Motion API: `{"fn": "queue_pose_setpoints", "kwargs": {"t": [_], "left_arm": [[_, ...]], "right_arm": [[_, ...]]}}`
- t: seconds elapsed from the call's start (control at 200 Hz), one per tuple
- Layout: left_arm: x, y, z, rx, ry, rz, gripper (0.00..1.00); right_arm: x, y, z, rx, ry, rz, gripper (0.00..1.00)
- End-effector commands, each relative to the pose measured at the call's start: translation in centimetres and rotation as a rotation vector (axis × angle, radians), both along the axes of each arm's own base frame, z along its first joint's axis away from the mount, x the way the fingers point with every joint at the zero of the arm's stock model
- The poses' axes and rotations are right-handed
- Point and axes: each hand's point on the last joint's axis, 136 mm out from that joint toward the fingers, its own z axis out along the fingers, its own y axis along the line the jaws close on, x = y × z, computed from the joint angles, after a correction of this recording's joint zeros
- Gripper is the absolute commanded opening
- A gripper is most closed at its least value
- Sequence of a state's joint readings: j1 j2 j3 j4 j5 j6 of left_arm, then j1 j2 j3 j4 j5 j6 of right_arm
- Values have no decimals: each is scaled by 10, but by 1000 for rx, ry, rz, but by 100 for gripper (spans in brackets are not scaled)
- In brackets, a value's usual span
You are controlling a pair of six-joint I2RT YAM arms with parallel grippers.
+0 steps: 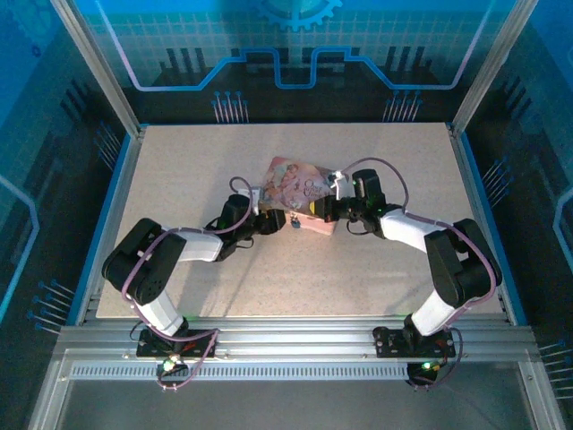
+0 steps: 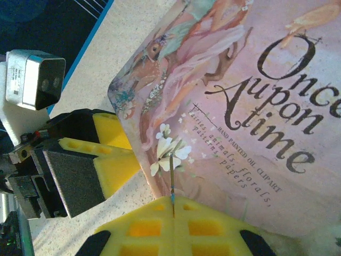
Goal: Unlock the padlock with the key
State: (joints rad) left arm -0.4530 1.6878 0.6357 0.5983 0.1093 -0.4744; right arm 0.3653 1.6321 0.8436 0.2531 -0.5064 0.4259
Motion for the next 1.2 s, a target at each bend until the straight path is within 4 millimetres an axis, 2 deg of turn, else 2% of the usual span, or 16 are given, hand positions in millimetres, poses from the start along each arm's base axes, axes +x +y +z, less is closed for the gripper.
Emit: {"fn": "queue_pose_setpoints", "kwargs": {"t": [0.0,0.05,0.28,0.3,0.44,0.76,1.196], "left_arm": [[12,-3,16,-2,-67,-16,66],[10,-3,15,-7,-68,-19,66],[-13,-21,7,10,-60,-85,66],[-14,-23,6,11,-59,-90,67],[-17,-35,-2,18,-48,-116,67],[-15,-55,-11,21,-41,-152,66],[-10,-66,-12,48,-57,-162,62]], "right_arm": [[8,2,-1,1,11,13,0],[13,3,1,5,7,8,0],[11,-1,-26,-30,61,-13,0],[4,-4,-36,-42,86,-14,0],[-2,-9,-50,-63,112,-24,0],[-4,-9,-52,-69,113,-22,0],[-7,-8,-57,-69,119,-21,0]]}}
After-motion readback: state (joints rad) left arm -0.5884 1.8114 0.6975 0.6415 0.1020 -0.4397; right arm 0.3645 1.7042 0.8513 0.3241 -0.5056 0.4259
